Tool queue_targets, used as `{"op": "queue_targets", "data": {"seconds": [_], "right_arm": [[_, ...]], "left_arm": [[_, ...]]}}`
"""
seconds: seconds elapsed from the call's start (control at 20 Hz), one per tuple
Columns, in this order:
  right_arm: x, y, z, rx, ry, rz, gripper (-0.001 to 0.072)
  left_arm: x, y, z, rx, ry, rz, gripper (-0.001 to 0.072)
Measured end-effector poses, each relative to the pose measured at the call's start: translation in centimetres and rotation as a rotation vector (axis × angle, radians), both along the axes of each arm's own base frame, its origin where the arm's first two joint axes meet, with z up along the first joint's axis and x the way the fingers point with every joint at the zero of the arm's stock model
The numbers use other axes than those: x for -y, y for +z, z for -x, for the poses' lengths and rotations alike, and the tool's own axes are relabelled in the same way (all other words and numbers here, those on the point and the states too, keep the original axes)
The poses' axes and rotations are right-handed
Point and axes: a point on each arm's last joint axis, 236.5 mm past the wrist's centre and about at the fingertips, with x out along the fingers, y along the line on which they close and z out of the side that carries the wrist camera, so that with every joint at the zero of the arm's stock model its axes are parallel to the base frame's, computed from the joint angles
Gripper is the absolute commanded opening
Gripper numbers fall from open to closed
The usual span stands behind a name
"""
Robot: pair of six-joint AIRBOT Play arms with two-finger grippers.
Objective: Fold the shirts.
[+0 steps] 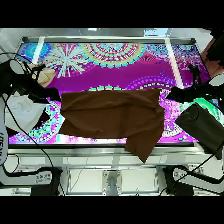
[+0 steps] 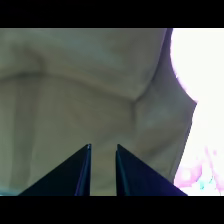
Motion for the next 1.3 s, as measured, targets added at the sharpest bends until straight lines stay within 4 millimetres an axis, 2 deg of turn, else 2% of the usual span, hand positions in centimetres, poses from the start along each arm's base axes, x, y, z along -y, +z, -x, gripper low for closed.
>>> {"op": "queue_targets", "data": {"seconds": [0.1,0.25,0.35,0.45,0.55,0.7,0.75,0.8,0.85,0.95,1.05,1.3], "right_arm": [[0.4,-0.5,1.9,-0.053,0.024,0.031,0.0214],[3.0,-2.0,5.7,-0.134,0.009,0.119,0.0214],[4.5,-3.6,9.2,-0.197,-0.043,0.129,0.0214],[4.7,-5.3,12.4,-0.255,-0.107,0.077,0.0214],[2.9,-6.7,14.8,-0.307,-0.150,-0.040,0.0214],[-0.8,-8.0,16.9,-0.354,-0.147,-0.203,0.0216],[-1.9,-8.5,17.6,-0.374,-0.136,-0.239,0.0306],[-3.0,-8.9,18.4,-0.396,-0.120,-0.267,0.0476],[-4.0,-9.2,19.1,-0.416,-0.100,-0.288,0.0502],[-5.6,-9.9,20.7,-0.462,-0.058,-0.308,0.0501],[-6.3,-10.8,22.0,-0.507,-0.039,-0.287,0.0499],[-6.7,-12.3,22.2,-0.523,-0.050,-0.221,0.0434]], "left_arm": [[-0.5,-0.5,1.0,-0.019,0.005,-0.022,0.0706],[-2.0,-1.8,3.6,-0.030,0.039,-0.065,0.0705],[-2.8,-3.5,6.7,-0.046,0.083,-0.070,0.0705],[-2.5,-5.8,10.1,-0.073,0.118,-0.040,0.0705],[-1.5,-7.9,12.7,-0.102,0.142,0.001,0.0705],[0.4,-9.8,15.0,-0.131,0.173,0.074,0.0705],[0.9,-10.2,15.5,-0.137,0.179,0.093,0.0705],[1.3,-10.4,15.7,-0.140,0.185,0.110,0.0705],[1.6,-10.6,15.9,-0.140,0.187,0.123,0.0705],[2.0,-10.7,16.2,-0.144,0.190,0.141,0.0705],[2.3,-10.7,16.2,-0.144,0.193,0.155,0.0705],[2.8,-10.7,16.1,-0.139,0.200,0.175,0.0705]]}}
